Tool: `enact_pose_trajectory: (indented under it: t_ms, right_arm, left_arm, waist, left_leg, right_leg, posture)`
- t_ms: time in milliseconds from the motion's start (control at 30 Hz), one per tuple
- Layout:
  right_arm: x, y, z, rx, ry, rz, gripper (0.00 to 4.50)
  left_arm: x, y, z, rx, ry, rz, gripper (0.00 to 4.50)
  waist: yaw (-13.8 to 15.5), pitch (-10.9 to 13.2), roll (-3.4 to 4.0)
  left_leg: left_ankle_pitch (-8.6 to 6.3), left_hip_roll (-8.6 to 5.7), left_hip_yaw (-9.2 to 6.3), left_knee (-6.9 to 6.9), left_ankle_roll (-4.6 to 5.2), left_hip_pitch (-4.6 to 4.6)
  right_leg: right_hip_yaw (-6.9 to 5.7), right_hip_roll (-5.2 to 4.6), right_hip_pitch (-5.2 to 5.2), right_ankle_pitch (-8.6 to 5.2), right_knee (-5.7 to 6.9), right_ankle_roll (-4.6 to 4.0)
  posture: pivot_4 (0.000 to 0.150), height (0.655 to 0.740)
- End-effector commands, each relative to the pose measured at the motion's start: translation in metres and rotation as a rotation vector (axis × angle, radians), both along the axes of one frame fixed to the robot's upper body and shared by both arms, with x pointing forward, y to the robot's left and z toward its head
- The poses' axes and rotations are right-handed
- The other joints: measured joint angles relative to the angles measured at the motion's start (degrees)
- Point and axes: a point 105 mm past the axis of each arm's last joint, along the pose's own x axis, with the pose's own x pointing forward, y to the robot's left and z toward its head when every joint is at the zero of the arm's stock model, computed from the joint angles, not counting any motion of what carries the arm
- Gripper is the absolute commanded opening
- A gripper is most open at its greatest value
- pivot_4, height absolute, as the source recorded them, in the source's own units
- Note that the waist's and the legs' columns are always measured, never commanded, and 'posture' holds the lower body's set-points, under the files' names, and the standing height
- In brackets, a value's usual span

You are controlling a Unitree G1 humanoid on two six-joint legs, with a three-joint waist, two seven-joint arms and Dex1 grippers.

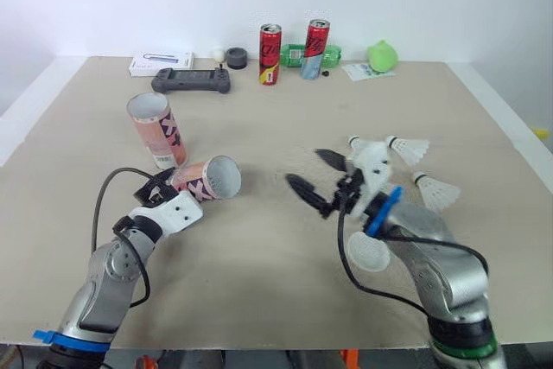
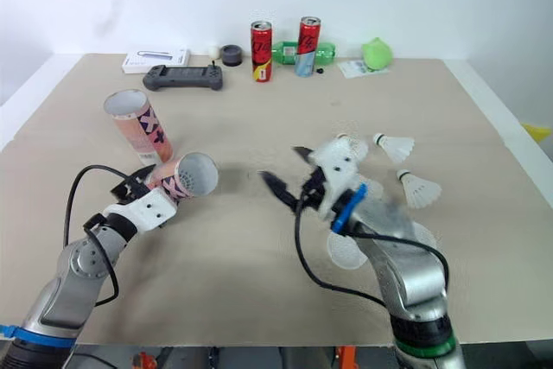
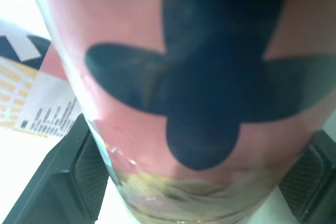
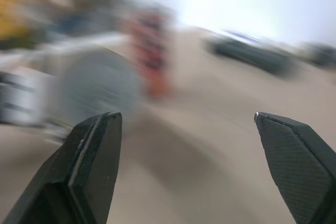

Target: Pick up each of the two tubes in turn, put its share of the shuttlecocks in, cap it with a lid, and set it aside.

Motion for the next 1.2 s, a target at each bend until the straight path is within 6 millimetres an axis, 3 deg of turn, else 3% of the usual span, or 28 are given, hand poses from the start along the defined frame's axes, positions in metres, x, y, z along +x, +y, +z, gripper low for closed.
enact_pose_trajectory:
  t_ms: [33, 200, 333, 400, 700, 800, 900, 1000, 1033, 1100, 1200]
  right_arm:
    - [-0.015, -0.033, 0.020, 0.015, -0.089, -0.206, 4.42]
    - [-0.036, -0.052, 0.001, 0.017, 0.006, -0.308, 4.42]
    - [-0.047, -0.054, -0.024, 0.033, 0.132, -0.320, 4.42]
    - [-0.042, -0.060, -0.037, 0.037, 0.180, -0.376, 4.42]
    - [-0.006, -0.070, -0.050, 0.123, 0.238, -0.462, 4.42]
    - [0.006, -0.074, -0.051, 0.134, 0.238, -0.496, 3.60]
    - [0.014, -0.080, -0.053, 0.143, 0.235, -0.521, 2.21]
    - [0.017, -0.082, -0.051, 0.144, 0.224, -0.519, 0.54]
    - [0.017, -0.082, -0.048, 0.142, 0.211, -0.505, 0.20]
    - [0.017, -0.073, -0.031, 0.136, 0.162, -0.403, 0.08]
    - [0.003, -0.029, 0.001, 0.059, 0.059, -0.061, 0.08]
  left_arm:
    - [-0.001, -0.008, -0.003, -0.009, 0.015, -0.041, 3.98]
    - [0.000, -0.008, -0.005, -0.009, 0.027, -0.051, 3.98]
    - [0.002, -0.010, -0.005, -0.008, 0.026, -0.065, 3.98]
    - [0.004, -0.011, -0.004, -0.008, 0.024, -0.066, 3.98]
    - [0.003, -0.012, -0.003, -0.011, 0.014, -0.063, 3.98]
    - [0.003, -0.011, -0.002, -0.012, 0.008, -0.057, 3.98]
    - [0.003, -0.011, -0.001, -0.014, 0.004, -0.051, 3.98]
    - [0.002, -0.011, -0.001, -0.016, 0.001, -0.048, 3.98]
    - [0.002, -0.011, -0.001, -0.016, 0.001, -0.047, 3.98]
    - [0.002, -0.011, -0.001, -0.016, 0.001, -0.045, 3.98]
    - [0.003, -0.011, -0.001, -0.017, 0.002, -0.043, 3.98]
  waist:
    - [0.2, 0.0, 0.05]
    - [0.2, -0.1, 0.13]
    - [0.2, -0.1, 0.14]
    - [0.2, -0.1, 0.15]
    - [0.2, -0.1, 0.17]
    - [0.2, -0.1, 0.20]
    - [0.2, -0.1, 0.20]
    - [0.2, -0.1, 0.21]
    - [0.2, -0.1, 0.21]
    - [0.2, -0.1, 0.21]
    - [0.2, 0.0, 0.34]
  left_leg:
    - [0.00, 0.00, 0.00, 0.00, 0.00, 0.00]
    - [0.00, 0.00, 0.00, -0.01, 0.00, 0.06]
    - [0.01, -0.01, 0.02, 0.03, -0.01, 0.08]
    - [0.01, -0.02, 0.02, 0.03, 0.00, 0.10]
    - [0.05, -0.02, 0.02, 0.02, -0.05, 0.10]
    - [0.05, -0.03, 0.02, 0.01, -0.05, 0.07]
    - [0.05, -0.04, 0.02, 0.01, -0.05, 0.07]
    - [0.05, -0.04, 0.01, 0.01, -0.05, 0.07]
    - [0.05, -0.04, 0.01, 0.01, -0.05, 0.07]
    - [0.05, -0.04, 0.01, 0.01, -0.05, 0.06]
    - [0.05, -0.06, 0.04, 0.02, -0.05, 0.06]
  right_leg:
    - [0.00, 0.00, -0.01, -0.02, 0.00, -0.02]
    - [0.00, 0.00, 0.03, -0.11, 0.01, -0.18]
    - [0.01, -0.04, 0.07, -0.10, 0.00, -0.19]
    - [0.01, -0.04, 0.08, -0.10, 0.00, -0.19]
    - [0.00, -0.04, 0.08, -0.09, 0.00, -0.22]
    - [0.01, -0.05, 0.07, -0.10, 0.00, -0.22]
    - [0.01, -0.05, 0.07, -0.10, 0.00, -0.22]
    - [0.00, -0.05, 0.08, -0.10, 0.00, -0.21]
    - [0.01, -0.05, 0.08, -0.10, 0.00, -0.21]
    - [0.01, -0.05, 0.08, -0.11, -0.01, -0.21]
    - [0.04, -0.07, 0.08, -0.10, -0.01, -0.19]
  posture:
    - [0.150, 0.7400]
    - [0.150, 0.7400]
    - [0.150, 0.7400]
    - [0.150, 0.7400]
    - [0.150, 0.7400]
    - [0.150, 0.7400]
    - [0.150, 0.7400]
    - [0.150, 0.7400]
    - [0.150, 0.7400]
    - [0.150, 0.7400]
    - [0.150, 0.7400]
